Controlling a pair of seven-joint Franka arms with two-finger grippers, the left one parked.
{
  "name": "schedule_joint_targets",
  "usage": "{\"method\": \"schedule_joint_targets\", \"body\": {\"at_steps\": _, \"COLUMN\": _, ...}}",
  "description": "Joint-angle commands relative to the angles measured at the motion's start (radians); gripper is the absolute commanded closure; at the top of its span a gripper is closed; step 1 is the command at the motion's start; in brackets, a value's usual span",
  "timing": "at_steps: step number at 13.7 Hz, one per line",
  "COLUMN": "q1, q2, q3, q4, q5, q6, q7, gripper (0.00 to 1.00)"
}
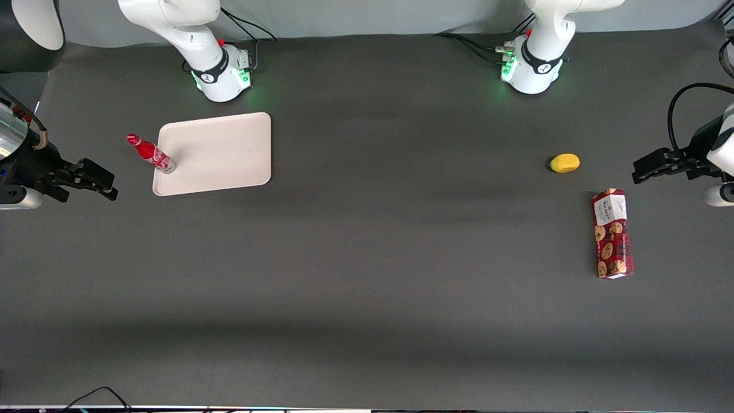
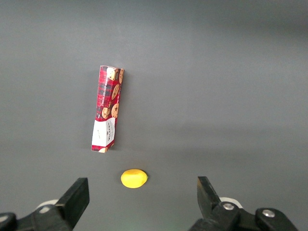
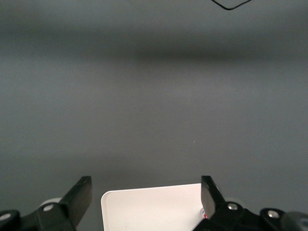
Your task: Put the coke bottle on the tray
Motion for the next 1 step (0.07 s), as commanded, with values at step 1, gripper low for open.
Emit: {"method": "schedule_joint_targets", "body": {"at_steps": 1, "q1": -0.001, "q2": 0.02, "q3": 0.005, "q4": 0.042, "q5": 0.017, "q6": -0.048, "q7": 0.037, "gripper": 0.0}}
